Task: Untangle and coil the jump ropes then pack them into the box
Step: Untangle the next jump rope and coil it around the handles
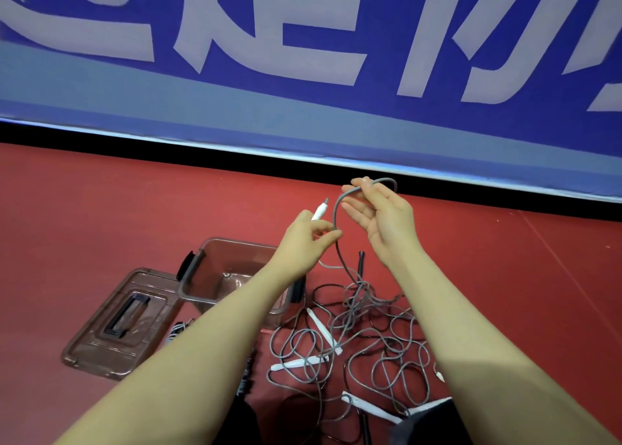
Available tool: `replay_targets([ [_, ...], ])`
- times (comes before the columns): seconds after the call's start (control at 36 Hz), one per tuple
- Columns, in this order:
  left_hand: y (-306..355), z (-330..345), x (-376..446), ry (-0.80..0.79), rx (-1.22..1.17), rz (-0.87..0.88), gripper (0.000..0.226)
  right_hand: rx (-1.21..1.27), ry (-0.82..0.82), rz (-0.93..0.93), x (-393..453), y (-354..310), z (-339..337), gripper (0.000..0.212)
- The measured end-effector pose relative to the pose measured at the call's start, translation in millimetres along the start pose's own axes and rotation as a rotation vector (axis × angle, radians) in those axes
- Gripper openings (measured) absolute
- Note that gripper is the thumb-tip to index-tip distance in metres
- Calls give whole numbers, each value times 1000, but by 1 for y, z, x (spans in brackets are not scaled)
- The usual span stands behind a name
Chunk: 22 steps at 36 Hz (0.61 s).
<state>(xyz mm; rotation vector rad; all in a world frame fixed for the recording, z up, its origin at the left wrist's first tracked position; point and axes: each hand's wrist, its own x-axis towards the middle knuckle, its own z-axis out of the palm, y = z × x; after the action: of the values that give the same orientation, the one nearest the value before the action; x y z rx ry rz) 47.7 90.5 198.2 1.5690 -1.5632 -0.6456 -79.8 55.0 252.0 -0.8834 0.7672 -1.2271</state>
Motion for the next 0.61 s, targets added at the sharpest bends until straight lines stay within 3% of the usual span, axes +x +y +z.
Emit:
replay_targets([
  [0.11,1,-1,4,84,34,-6,22,16,-15,-29,2,4,-8,16],
  [0.22,5,-7,8,136,40,5,23,-631,-117,-41,3,23,-27,15],
  [0.31,11,-12,12,156,30,19,24,-1100,-362,114,2,40,-41,28],
  [0.36,13,-14,14,145,43,26,24,-1247,-453,168,-1,47,-44,19],
  [0.42,16,-14,14,111,51,29,27,-1294,-391,107,-1,48,-42,8],
  [0.47,17,-13,13,72,36,-2,31,-1313,-297,27,0,47,-41,23],
  [0.61,8,-12,11,-44,50,-150,29,-921,-65,-62,3,39,-31,27],
])
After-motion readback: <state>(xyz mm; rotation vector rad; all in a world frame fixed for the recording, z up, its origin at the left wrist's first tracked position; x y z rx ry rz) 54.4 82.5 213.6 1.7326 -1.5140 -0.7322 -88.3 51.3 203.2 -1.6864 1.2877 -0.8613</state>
